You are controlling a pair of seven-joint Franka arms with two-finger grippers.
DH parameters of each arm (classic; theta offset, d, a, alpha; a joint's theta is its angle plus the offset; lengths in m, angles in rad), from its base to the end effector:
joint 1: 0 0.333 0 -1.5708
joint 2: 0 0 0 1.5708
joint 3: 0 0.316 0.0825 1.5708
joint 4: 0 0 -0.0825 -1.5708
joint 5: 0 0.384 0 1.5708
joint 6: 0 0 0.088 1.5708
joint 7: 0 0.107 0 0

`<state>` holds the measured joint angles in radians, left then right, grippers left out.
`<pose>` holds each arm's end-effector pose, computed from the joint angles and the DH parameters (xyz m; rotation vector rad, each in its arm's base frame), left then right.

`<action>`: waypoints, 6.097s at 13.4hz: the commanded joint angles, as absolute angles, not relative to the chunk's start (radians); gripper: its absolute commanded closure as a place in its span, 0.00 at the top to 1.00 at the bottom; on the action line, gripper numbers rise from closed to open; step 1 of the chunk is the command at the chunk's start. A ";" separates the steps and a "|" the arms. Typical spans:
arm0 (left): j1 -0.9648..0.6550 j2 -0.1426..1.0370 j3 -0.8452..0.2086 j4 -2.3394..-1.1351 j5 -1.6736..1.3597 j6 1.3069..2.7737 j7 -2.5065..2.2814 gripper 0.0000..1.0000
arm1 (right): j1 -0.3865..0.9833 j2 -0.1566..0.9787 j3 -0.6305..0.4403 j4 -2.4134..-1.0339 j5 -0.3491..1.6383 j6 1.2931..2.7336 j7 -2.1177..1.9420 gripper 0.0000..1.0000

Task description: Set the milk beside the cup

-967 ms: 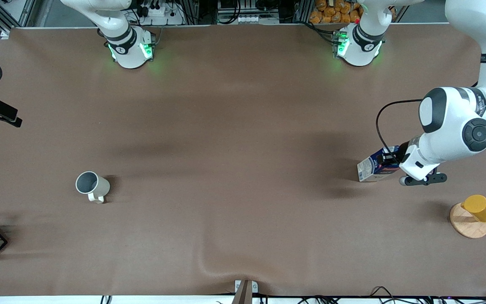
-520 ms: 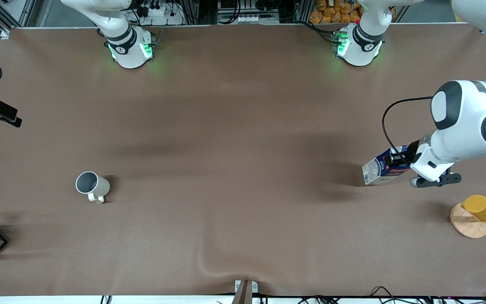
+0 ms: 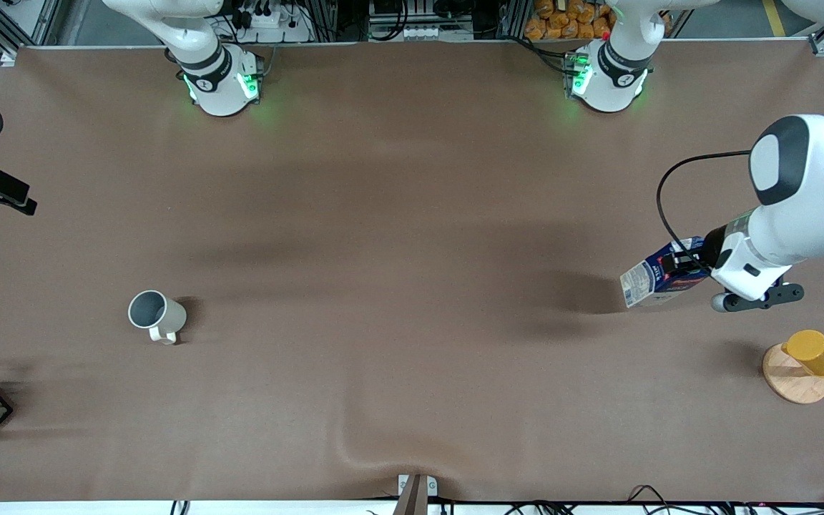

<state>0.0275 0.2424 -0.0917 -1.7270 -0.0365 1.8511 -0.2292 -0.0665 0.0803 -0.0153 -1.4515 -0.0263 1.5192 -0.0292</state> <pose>0.6153 -0.0386 0.4310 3.0845 0.2761 -0.1929 0.5726 -0.0495 0.6307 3.1136 -0.0837 -0.0220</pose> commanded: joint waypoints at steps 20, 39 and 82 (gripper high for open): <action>0.008 0.229 -0.109 -1.667 -0.029 1.781 -0.308 0.50 | -0.110 0.632 -0.023 -1.557 -0.040 1.977 -0.086 1.00; 0.006 0.224 -0.121 -1.663 -0.037 1.779 -0.310 0.50 | 0.058 0.613 0.095 -1.473 -0.025 2.062 0.151 0.00; 0.011 0.212 -0.163 -1.638 -0.031 1.732 -0.373 0.50 | 0.712 0.799 0.077 -1.259 0.109 2.093 1.490 1.00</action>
